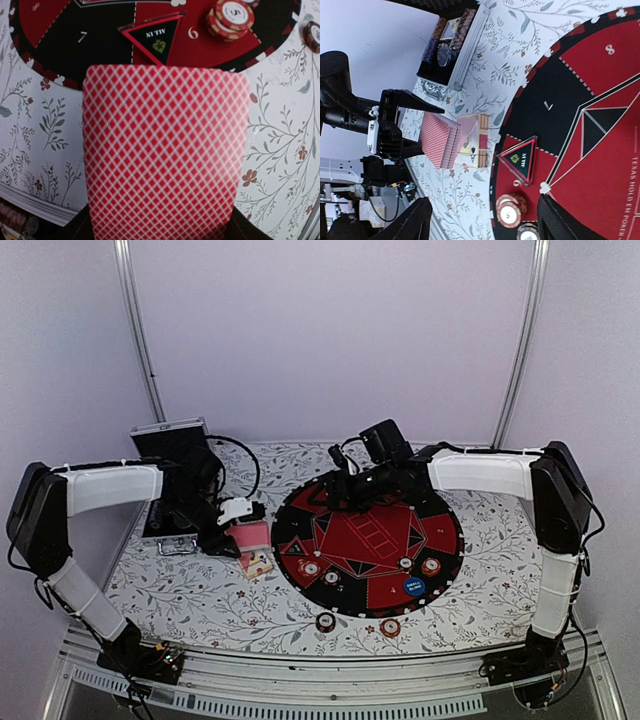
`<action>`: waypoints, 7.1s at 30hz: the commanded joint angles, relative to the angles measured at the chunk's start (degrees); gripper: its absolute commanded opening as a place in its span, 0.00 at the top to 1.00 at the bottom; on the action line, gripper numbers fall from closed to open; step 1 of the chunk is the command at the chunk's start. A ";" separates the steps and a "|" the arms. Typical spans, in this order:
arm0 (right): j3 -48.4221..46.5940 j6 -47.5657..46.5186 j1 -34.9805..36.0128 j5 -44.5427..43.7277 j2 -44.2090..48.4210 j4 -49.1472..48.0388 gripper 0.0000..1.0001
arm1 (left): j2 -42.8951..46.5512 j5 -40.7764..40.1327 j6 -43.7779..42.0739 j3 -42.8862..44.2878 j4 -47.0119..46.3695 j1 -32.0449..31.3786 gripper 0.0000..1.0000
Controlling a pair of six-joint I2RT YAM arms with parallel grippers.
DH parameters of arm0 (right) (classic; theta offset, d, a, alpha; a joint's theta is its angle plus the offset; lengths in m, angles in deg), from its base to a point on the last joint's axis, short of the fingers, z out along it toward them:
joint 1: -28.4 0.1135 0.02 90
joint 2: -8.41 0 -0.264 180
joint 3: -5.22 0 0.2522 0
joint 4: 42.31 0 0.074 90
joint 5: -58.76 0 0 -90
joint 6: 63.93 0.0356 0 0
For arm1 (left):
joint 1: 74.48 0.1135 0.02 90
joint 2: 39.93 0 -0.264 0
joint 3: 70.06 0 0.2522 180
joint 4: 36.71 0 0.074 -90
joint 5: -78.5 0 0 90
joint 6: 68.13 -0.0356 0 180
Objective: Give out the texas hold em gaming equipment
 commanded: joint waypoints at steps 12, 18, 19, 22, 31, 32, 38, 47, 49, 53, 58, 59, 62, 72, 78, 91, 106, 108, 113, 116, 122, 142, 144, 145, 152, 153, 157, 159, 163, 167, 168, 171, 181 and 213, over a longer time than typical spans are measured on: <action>0.98 12.95 5.25 11.51 -2.28 -15.33 0.18 | 4.50 1.80 3.24 9.82 7.19 -6.61 0.58; 0.07 13.55 6.08 9.67 -3.35 -14.13 0.17 | 4.72 1.43 3.71 12.05 8.78 -8.43 0.60; -0.02 13.70 6.23 9.09 -3.37 -14.03 0.17 | 4.80 1.30 3.72 12.39 8.95 -8.61 0.60; 0.33 14.20 6.49 7.98 -3.46 -14.02 0.14 | 5.21 0.91 3.73 13.37 9.27 -9.06 0.60; 1.39 20.29 6.80 11.20 -4.59 -21.72 0.12 | 4.42 -0.48 3.46 15.56 10.66 -10.68 0.60; 1.38 20.73 6.82 11.33 -4.81 -22.32 0.13 | 4.41 -0.49 3.47 15.64 10.62 -10.77 0.60; 1.98 23.68 6.88 12.35 -5.99 -25.16 0.28 | 4.78 -0.44 3.59 15.83 10.57 -10.95 0.62; 2.38 28.40 7.04 15.20 -7.36 -32.50 0.47 | 4.73 -1.04 3.45 16.50 10.58 -11.04 0.63; 2.52 29.36 7.10 15.64 -7.56 -33.65 0.57 | 4.54 -0.96 3.58 16.70 10.57 -11.04 0.63; 2.74 30.64 7.05 16.03 -7.92 -34.97 0.74 | 4.16 -1.24 3.72 16.88 10.35 -11.35 0.62; 4.31 33.65 7.01 17.19 -8.24 -39.28 0.85 | 4.09 -1.44 3.90 16.72 9.62 -11.56 0.06; 4.67 34.40 7.04 17.46 -8.28 -40.39 0.86 | 4.14 -1.45 3.94 16.63 9.31 -11.57 0.01; 5.31 36.35 6.99 18.02 -8.59 -43.11 0.87 | 3.98 -1.13 3.80 16.67 8.86 -11.81 0.00; 5.29 38.05 7.02 19.12 -9.07 -44.32 0.87 | 2.71 -0.76 0.79 17.40 9.54 -14.19 0.00; 5.51 38.67 6.99 19.62 -9.35 -44.93 0.88 | 1.36 -0.92 0.12 19.26 9.38 -14.43 0.00; 6.71 42.10 7.05 21.07 -10.11 -49.78 0.89 | 2.24 0.63 0.33 17.00 9.66 -14.38 0.00; 7.41 43.87 7.04 21.04 -10.02 -50.84 0.90 | 1.09 -1.84 0.91 16.25 7.16 -14.38 0.07; 7.18 44.19 7.01 20.96 -10.20 -50.98 0.90 | 1.15 -1.66 1.11 16.10 6.62 -14.49 0.04; 7.39 44.60 7.06 21.00 -10.41 -51.10 0.90 | 0.98 -1.73 1.36 16.31 5.66 -14.56 0.00; 7.45 44.76 7.00 20.91 -10.46 -51.09 0.91 | 1.06 -1.75 1.35 15.82 5.12 -14.56 0.00; 7.28 44.35 7.00 20.60 -10.50 -50.29 0.92 | 1.57 -0.97 0.75 16.52 7.16 -14.87 0.00; 6.48 41.97 7.12 17.00 -9.00 -46.85 0.96 | 0.57 -6.53 8.10 17.29 5.88 -16.13 0.00; 6.32 41.97 7.23 17.13 -9.08 -47.06 0.96 | 0.41 -7.09 8.43 17.92 5.86 -16.14 0.00; 6.24 41.90 7.31 17.29 -9.17 -47.14 0.96 | 0.30 -7.27 8.52 18.30 6.00 -16.14 0.00; 5.95 41.88 7.34 17.42 -9.09 -47.63 0.96 | -0.80 -4.89 7.47 17.95 9.70 -16.14 0.00; 5.95 41.99 7.36 17.50 -9.09 -47.80 0.96 | -0.66 -4.50 7.06 17.60 9.67 -16.15 0.00; 5.95 42.19 7.46 18.24 -9.17 -48.41 0.96 | -0.60 -4.92 5.41 17.02 9.74 -16.10 0.00; 5.95 42.23 7.51 18.48 -9.28 -48.43 0.96 | -0.69 -5.55 4.63 16.97 9.57 -15.97 0.00; 5.87 42.31 7.56 19.13 -9.42 -48.69 0.96 | -0.69 -5.27 3.10 17.48 9.34 -15.50 0.00; 5.95 42.57 7.51 19.52 -9.60 -48.96 0.96 | -0.95 -5.12 1.46 16.95 9.53 -14.56 0.00; 5.95 42.58 7.51 19.54 -9.54 -49.06 0.96 | -1.03 -4.97 1.36 16.89 9.62 -14.37 0.00; 5.87 42.63 7.53 19.38 -9.44 -49.26 0.96 | -1.23 -4.26 1.81 17.03 9.70 -14.21 0.00; 5.94 42.67 7.54 18.76 -9.62 -49.85 0.96 | -0.78 -0.58 4.67 18.32 11.88 -14.16 0.05; 9.19 49.39 7.53 21.48 -9.54 -60.87 0.97 | 3.64 2.96 4.57 16.71 7.29 -12.18 0.02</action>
